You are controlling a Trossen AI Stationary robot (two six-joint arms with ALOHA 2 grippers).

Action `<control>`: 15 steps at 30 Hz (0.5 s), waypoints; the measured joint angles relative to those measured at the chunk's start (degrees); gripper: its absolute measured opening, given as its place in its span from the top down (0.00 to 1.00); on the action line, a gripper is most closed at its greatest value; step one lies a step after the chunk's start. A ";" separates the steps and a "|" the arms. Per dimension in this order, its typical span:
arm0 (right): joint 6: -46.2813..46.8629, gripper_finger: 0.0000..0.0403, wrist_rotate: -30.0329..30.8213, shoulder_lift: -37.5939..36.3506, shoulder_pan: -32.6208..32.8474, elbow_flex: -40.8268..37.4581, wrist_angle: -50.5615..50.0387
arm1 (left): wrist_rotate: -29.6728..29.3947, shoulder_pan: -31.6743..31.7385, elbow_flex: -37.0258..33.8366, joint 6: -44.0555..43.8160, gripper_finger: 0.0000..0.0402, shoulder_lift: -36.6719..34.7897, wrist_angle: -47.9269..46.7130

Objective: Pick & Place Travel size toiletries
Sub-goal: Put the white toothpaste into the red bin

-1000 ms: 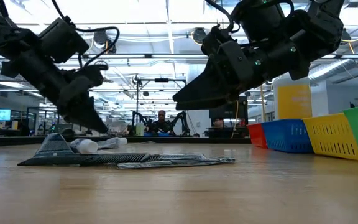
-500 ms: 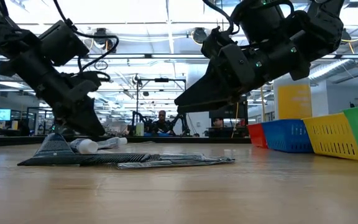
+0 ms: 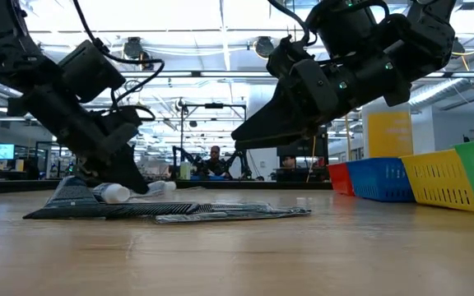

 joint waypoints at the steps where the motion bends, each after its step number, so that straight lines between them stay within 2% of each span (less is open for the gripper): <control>1: -0.14 0.21 0.00 0.00 0.00 0.00 -0.08 | 0.12 0.00 0.00 0.74 0.79 0.52 1.23; 5: -2.65 0.21 0.05 0.00 0.00 0.00 -0.24 | 2.46 -0.59 -0.02 5.17 0.96 1.17 6.88; 10: -6.70 0.21 0.53 0.00 -0.78 0.00 0.18 | 6.55 -2.25 2.89 9.95 0.96 1.27 10.64; 15: -0.78 0.21 1.77 -1.50 -4.23 0.00 -0.88 | 7.71 -5.38 9.38 16.15 0.99 3.60 8.70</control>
